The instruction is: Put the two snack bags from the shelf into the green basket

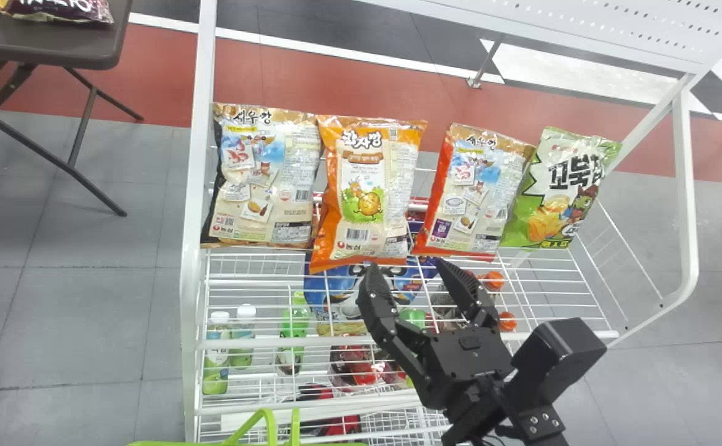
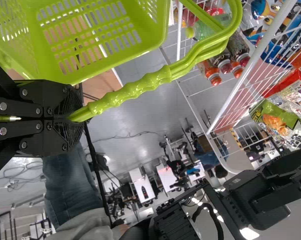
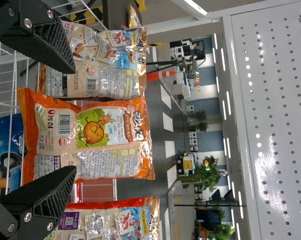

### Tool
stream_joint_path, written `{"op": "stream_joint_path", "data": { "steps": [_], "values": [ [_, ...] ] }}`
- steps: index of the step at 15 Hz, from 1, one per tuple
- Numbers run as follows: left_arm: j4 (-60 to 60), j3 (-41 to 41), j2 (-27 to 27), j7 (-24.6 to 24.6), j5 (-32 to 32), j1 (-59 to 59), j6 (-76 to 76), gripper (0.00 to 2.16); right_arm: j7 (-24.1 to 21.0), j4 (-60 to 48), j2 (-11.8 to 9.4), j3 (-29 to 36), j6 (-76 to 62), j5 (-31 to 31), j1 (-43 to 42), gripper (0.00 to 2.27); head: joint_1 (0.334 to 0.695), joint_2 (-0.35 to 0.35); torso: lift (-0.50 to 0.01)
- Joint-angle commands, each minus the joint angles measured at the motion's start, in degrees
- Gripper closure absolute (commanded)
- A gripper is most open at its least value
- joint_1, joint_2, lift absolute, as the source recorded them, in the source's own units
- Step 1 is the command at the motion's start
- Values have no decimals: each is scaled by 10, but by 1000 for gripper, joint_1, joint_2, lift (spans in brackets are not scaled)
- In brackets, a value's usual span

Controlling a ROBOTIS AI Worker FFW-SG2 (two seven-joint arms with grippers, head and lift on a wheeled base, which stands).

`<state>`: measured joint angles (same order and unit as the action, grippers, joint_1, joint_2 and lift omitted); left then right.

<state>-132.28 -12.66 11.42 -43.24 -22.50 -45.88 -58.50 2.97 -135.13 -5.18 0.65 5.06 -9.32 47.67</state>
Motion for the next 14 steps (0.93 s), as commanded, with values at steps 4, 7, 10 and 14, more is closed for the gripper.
{"op": "stream_joint_path", "data": {
  "steps": [4,7,10,14],
  "values": [
    [-1,0,0,1,0,0,-2,1949,3,0,0,-2,0,0,1,137,695,-350,-11],
    [-2,0,1,1,0,-1,-2,1949,5,0,0,-5,0,0,1,147,695,-350,-11],
    [-2,0,1,1,0,-1,-2,1949,5,4,0,-11,0,3,-8,184,695,-350,-11],
    [0,0,1,3,0,-3,-2,1949,5,56,0,-54,-2,21,-74,188,695,-350,-11]
  ]
}}
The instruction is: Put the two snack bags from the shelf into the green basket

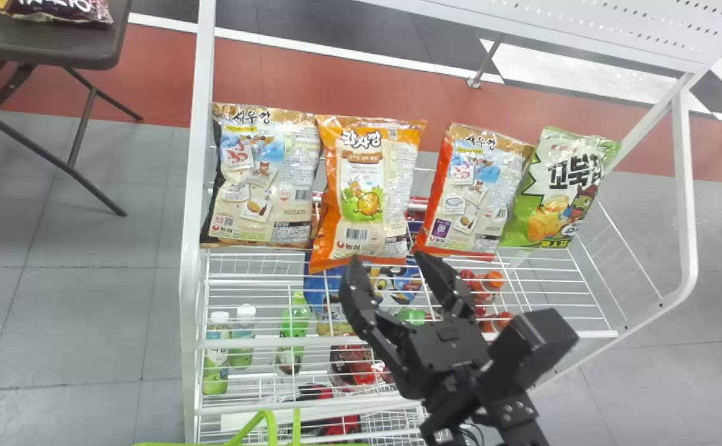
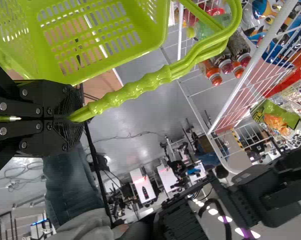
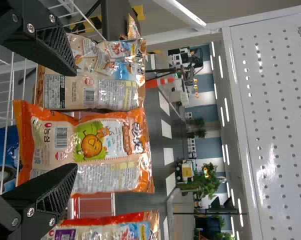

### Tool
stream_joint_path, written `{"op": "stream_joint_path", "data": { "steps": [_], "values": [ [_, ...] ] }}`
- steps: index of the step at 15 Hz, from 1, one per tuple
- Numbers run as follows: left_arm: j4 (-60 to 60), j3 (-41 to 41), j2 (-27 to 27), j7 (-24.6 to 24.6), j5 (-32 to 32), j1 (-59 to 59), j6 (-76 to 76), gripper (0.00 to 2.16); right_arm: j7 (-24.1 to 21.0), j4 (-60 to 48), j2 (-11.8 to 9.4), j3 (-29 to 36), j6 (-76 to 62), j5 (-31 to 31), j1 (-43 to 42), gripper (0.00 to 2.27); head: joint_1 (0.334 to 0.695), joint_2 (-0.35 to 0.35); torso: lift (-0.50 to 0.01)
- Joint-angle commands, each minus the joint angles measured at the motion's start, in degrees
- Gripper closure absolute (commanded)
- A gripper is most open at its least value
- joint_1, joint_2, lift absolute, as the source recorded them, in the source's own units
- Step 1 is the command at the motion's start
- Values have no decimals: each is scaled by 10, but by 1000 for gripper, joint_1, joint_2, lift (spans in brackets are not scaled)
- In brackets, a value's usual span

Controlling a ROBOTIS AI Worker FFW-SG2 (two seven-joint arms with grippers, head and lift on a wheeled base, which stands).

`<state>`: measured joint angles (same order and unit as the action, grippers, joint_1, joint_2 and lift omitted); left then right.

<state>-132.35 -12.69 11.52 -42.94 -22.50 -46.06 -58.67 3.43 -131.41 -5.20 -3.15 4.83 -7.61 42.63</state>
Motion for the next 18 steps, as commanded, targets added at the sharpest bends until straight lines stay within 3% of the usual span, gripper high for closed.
{"op": "stream_joint_path", "data": {
  "steps": [1,10,18],
  "values": [
    [2,1,0,1,0,-1,0,1949,-1,28,0,-26,2,8,-39,188,695,-350,-11],
    [2,13,-2,8,2,-2,-12,1949,-26,155,0,-89,37,36,-187,184,695,-350,-11],
    [12,28,-5,8,-6,5,-21,1949,-37,253,5,-109,59,33,-290,184,695,-250,-11]
  ]
}}
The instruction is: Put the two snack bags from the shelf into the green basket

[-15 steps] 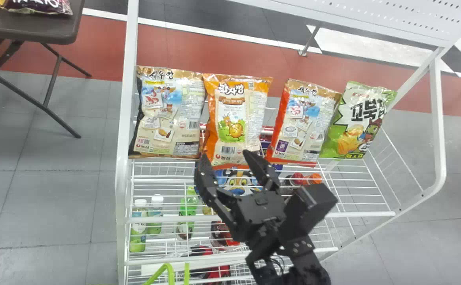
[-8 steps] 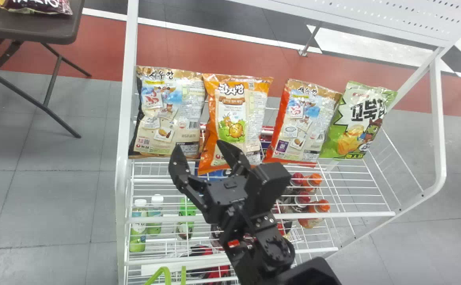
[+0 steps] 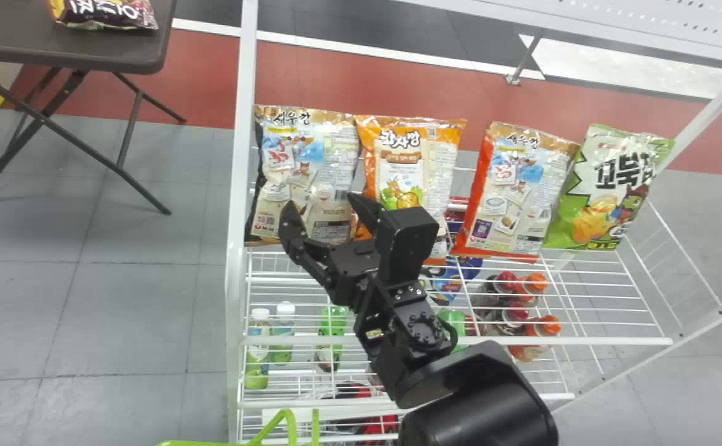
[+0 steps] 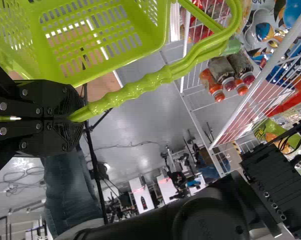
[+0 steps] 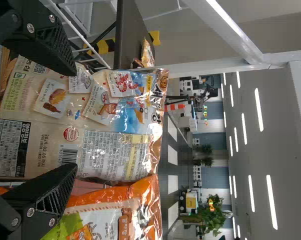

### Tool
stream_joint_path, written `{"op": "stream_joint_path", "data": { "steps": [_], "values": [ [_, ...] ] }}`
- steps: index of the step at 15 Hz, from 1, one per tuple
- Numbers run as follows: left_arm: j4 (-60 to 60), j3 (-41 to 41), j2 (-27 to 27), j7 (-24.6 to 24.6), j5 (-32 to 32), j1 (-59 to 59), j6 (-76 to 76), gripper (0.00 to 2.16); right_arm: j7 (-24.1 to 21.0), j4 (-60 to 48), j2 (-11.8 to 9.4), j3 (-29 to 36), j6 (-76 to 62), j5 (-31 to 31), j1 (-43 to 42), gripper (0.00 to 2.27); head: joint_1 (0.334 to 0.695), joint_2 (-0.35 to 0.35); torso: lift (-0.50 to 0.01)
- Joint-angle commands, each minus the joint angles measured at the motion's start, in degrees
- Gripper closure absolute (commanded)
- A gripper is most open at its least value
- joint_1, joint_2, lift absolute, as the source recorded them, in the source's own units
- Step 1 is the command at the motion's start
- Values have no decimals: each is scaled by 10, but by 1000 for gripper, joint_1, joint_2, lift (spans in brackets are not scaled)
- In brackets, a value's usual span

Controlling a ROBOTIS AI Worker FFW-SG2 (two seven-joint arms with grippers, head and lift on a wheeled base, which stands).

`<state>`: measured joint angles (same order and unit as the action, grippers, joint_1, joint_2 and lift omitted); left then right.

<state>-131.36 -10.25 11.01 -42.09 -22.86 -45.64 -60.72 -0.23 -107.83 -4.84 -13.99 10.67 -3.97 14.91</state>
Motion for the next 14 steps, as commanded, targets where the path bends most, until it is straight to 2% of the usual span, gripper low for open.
{"op": "stream_joint_path", "data": {
  "steps": [1,9,10,11,14],
  "values": [
    [2,4,0,0,-3,1,-1,1949,0,25,3,-1,0,-5,-21,184,695,-244,-11],
    [17,14,0,-3,-18,13,-1,1949,0,108,22,-22,11,1,-92,188,695,-194,-11],
    [16,15,0,-4,-18,13,-1,1949,0,112,24,-24,11,2,-96,255,695,-184,-11],
    [16,17,-1,-4,-19,13,-1,1949,1,111,23,-27,11,3,-96,593,695,-173,-11],
    [16,18,0,-4,-20,13,-1,1949,2,110,22,-29,9,3,-95,1943,695,-147,-11]
  ]
}}
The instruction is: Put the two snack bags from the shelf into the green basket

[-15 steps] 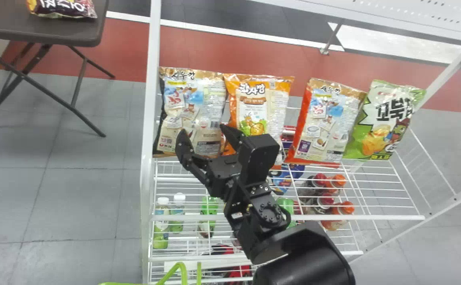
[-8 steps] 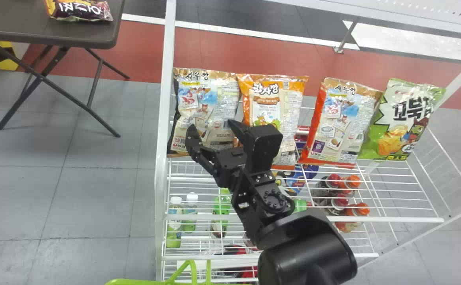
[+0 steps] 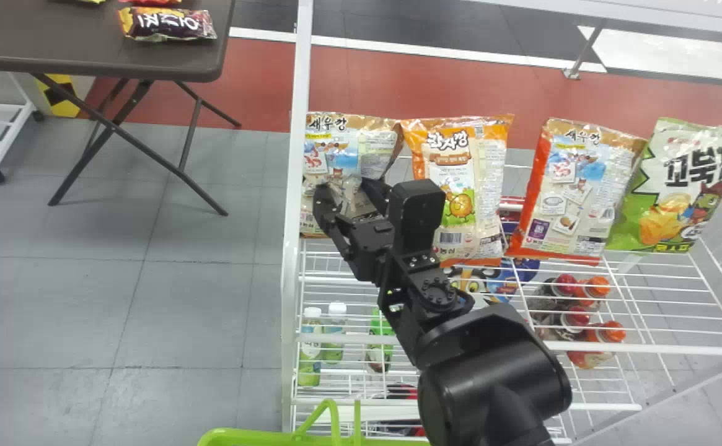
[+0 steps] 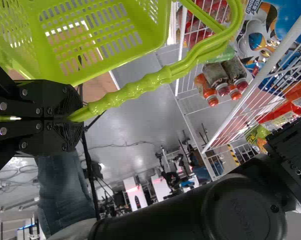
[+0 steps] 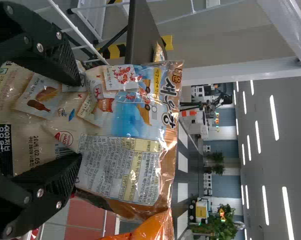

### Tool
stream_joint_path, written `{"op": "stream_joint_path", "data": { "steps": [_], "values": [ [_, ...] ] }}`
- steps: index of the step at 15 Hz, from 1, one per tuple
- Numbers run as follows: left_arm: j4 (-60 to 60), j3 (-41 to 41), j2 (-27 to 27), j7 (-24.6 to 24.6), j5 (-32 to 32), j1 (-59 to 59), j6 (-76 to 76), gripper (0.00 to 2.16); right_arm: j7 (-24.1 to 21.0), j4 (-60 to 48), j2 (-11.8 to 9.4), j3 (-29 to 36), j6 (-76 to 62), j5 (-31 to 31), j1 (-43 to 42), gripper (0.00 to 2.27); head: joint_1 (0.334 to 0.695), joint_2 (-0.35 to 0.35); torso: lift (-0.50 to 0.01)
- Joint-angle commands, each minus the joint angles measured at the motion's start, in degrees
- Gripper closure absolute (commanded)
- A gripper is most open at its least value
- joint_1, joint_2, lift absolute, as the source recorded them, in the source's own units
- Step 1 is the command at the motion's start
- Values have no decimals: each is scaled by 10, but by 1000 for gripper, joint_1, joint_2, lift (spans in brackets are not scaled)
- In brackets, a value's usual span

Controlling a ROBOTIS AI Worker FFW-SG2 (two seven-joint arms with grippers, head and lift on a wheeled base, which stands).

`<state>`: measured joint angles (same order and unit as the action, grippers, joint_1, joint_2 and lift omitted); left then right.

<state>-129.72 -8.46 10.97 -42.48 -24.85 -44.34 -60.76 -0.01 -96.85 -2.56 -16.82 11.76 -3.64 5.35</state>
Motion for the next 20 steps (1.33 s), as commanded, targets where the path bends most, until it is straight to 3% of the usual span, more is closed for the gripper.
{"op": "stream_joint_path", "data": {
  "steps": [1,3,11,16,20],
  "values": [
    [0,0,0,0,0,0,0,1949,1,-1,-3,-1,-9,1,4,2047,695,-144,-11],
    [-1,0,0,2,-3,0,0,1949,5,-4,-6,1,-20,-1,9,2243,695,-143,-11],
    [-8,-2,-2,-1,-4,-7,3,1949,13,-50,-28,19,-121,-15,56,2243,695,-167,-11],
    [-11,-6,-3,0,-1,-7,3,1949,17,-128,-56,44,-141,-52,105,2243,695,-239,-11],
    [-13,-12,-3,2,1,-7,3,1949,64,-156,-68,64,-128,-82,116,2243,695,-275,-11]
  ]
}}
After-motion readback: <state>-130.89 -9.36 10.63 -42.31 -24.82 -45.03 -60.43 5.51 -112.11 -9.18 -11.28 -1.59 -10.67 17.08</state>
